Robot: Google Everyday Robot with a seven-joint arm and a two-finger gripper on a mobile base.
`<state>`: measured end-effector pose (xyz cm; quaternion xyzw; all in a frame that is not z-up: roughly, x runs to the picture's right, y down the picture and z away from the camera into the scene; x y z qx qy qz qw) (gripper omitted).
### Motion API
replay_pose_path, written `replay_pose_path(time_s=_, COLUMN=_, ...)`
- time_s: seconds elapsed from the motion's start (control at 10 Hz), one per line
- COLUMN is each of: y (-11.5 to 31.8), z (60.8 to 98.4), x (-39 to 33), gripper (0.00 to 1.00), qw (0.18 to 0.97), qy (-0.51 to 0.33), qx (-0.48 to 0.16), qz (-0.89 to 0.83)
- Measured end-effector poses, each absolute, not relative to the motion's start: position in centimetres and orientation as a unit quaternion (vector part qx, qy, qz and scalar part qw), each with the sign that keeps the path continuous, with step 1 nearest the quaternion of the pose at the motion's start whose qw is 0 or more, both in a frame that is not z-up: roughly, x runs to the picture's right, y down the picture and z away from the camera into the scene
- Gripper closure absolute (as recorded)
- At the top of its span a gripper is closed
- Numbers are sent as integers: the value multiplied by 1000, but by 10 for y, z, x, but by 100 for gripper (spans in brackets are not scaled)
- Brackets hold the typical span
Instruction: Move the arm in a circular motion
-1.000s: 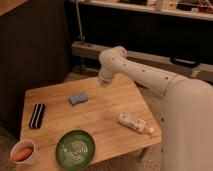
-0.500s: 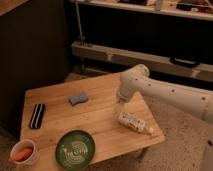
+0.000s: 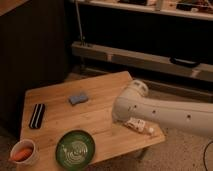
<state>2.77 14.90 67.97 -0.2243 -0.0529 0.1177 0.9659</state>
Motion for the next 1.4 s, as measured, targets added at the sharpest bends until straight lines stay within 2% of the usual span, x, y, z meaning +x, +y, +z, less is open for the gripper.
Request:
replay_pose_path(time_s=0.3, y=158, z=633, x=-58, gripper=20, qw=973, qy=-95, qx=-206, qz=30)
replay_pose_path(time_s=0.8, y=128, z=605, x=-192, gripper=20, qw=963, qy=-172, qx=-175, qz=-113)
replay_pose_path(time_s=1.1, y=84, z=624, x=-253, gripper=20, qw=957, qy=-187, qx=-162, qz=-153)
replay_pose_path(time_s=1.4, y=25, z=664, x=-277, gripper=20, qw=958, qy=-180, qx=-162, qz=-155)
